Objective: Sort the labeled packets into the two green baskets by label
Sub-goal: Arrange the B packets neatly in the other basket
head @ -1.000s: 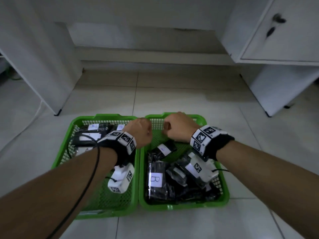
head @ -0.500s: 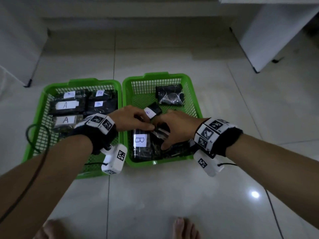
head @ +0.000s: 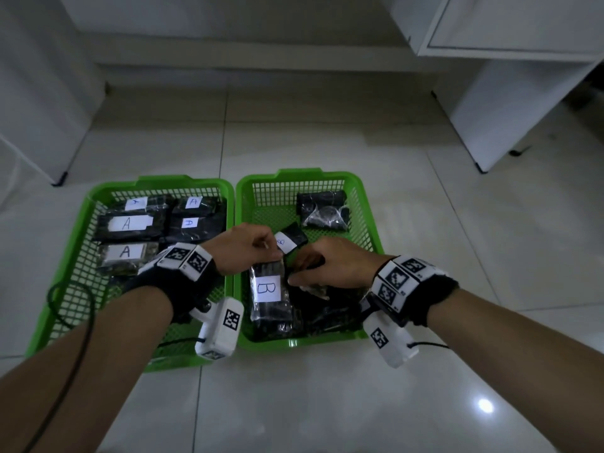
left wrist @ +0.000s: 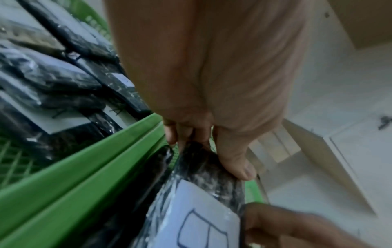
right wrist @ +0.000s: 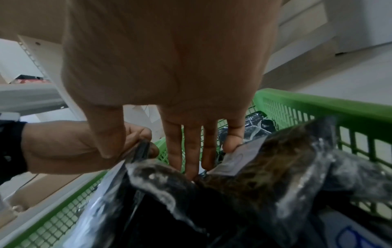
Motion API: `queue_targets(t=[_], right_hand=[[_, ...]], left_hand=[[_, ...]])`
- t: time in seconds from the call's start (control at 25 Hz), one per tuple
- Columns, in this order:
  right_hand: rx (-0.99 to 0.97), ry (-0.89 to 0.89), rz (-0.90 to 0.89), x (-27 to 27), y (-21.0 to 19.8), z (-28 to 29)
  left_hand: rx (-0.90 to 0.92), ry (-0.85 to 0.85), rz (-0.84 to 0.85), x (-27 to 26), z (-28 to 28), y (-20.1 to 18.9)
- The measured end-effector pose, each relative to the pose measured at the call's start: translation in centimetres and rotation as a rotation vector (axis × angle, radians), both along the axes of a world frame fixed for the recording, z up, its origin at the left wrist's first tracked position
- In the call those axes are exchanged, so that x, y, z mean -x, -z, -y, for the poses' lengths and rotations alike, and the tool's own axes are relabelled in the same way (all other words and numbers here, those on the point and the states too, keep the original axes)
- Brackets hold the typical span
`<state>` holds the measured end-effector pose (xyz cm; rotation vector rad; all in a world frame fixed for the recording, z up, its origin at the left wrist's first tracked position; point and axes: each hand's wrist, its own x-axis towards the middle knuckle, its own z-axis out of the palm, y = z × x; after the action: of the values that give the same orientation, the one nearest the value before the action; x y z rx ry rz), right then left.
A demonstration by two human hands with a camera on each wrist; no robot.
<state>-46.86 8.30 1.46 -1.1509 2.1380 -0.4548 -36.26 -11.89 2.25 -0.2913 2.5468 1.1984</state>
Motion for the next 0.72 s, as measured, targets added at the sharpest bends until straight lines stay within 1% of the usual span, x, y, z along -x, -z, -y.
queue_targets(t=[0.08,0.2,0.24,0.28,0.36,0.44,0.48,0.52,0.6,0.64,0.68,0.72], right_hand=[[0.034,0.101,0.096,0.3,0.0,0.0],[0.126,0.337,0.311,0.8,-0.9,0.3],[0.173,0.408,0.368,1.1,-1.5,0.5],[0.233,0.466,0.417,1.3,-2.1,0.7],[0.335,0.534,0.475,2.2,-3.2,1.3],[0.384,0.636,0.494,3.4,-3.7,2.1],[0.397,0.701,0.477,4.2,-3.7,2.6],[0.398,0.752,0.429,5.2,-3.6,3.1],[0.357,0.798,0.270,7.0,-3.0,4.0],[0.315,0.788,0.174,7.9,-2.6,4.6],[0.261,0.754,0.082,8.4,-2.0,5.2],[0.211,0.715,0.003,8.7,-1.4,6.1]], left_hand=[[-0.109,-0.122,-0.021,0.5,0.2,-0.6],[-0.321,-0.477,-0.128,1.4,0.5,-1.1],[-0.359,-0.581,-0.175,1.8,0.8,-0.9],[-0.343,-0.643,-0.207,2.2,1.2,-0.5],[-0.267,-0.680,-0.234,2.8,1.8,0.0],[-0.239,-0.673,-0.273,3.7,2.1,-0.1],[-0.189,-0.647,-0.294,4.1,2.4,-0.1],[-0.061,-0.594,-0.316,4.5,2.7,-0.4],[0.279,-0.425,-0.338,5.1,3.6,-0.8],[0.405,-0.317,-0.304,5.4,4.1,-0.7],[0.475,-0.213,-0.220,5.4,4.5,-0.4],[0.497,-0.132,-0.131,5.5,4.9,0.2]])
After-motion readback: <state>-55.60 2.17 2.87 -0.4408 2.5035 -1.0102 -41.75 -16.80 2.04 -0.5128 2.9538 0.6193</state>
